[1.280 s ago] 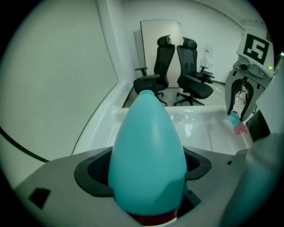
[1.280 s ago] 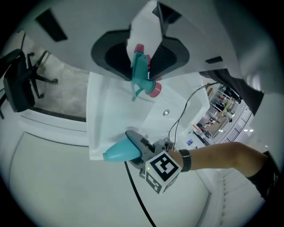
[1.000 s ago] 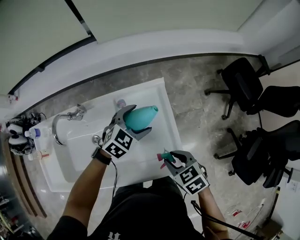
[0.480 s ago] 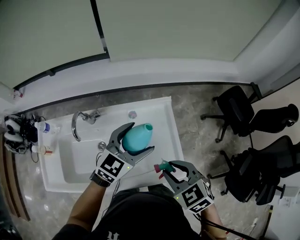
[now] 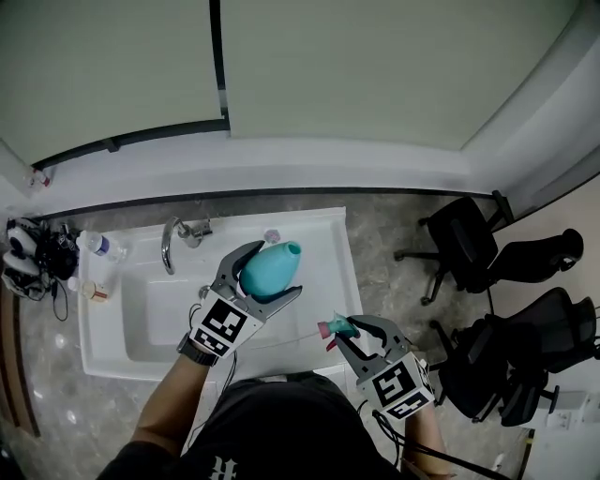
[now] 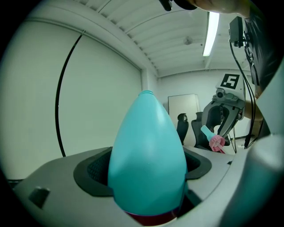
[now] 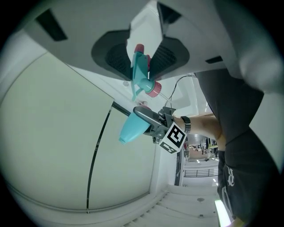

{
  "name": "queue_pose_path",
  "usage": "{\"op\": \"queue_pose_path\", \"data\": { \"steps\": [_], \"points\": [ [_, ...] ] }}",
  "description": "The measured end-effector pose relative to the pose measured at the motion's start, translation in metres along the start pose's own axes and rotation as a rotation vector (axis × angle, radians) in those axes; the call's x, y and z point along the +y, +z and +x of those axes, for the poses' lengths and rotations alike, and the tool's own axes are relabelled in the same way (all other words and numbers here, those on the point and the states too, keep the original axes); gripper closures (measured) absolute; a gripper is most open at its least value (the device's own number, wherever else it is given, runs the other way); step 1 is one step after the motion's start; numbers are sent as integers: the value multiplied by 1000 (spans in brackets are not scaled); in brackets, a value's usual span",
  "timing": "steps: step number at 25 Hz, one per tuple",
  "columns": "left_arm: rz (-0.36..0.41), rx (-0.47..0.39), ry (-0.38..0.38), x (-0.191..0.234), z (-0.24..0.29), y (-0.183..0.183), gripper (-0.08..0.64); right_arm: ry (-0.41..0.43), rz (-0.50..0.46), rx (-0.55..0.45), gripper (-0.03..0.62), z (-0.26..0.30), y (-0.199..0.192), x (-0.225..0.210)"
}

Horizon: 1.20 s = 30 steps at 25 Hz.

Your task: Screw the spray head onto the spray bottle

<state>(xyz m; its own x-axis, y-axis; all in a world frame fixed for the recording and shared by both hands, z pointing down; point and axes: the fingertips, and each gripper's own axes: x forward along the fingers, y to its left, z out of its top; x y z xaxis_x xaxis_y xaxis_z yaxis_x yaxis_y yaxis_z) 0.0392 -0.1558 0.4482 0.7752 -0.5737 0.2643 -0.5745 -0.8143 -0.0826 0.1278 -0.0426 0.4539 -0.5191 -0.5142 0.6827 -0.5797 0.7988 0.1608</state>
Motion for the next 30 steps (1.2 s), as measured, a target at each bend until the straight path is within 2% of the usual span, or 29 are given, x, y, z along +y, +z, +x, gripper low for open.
{"op": "queue_pose_path", "data": {
  "steps": [9, 16, 21, 25, 27, 30],
  "points": [
    [17, -5, 4, -1, 6, 2, 129, -9, 1, 0, 462, -5, -3, 1],
    [62, 1, 7, -7, 4, 8, 129, -108, -25, -13, 463, -43, 2, -32],
    [132, -48, 5, -20, -8, 25, 129, -219, -131, -32, 463, -85, 26, -67],
    [120, -106, 4, -28, -15, 29, 129, -289, -231, -64, 465, -115, 52, -85],
    [107, -111, 8, -31, -17, 25, 129, -320, -262, -86, 466, -128, 65, -90],
    [128, -94, 12, -34, -20, 18, 129, -364, -294, -96, 466, -141, 79, -99]
  ]
}}
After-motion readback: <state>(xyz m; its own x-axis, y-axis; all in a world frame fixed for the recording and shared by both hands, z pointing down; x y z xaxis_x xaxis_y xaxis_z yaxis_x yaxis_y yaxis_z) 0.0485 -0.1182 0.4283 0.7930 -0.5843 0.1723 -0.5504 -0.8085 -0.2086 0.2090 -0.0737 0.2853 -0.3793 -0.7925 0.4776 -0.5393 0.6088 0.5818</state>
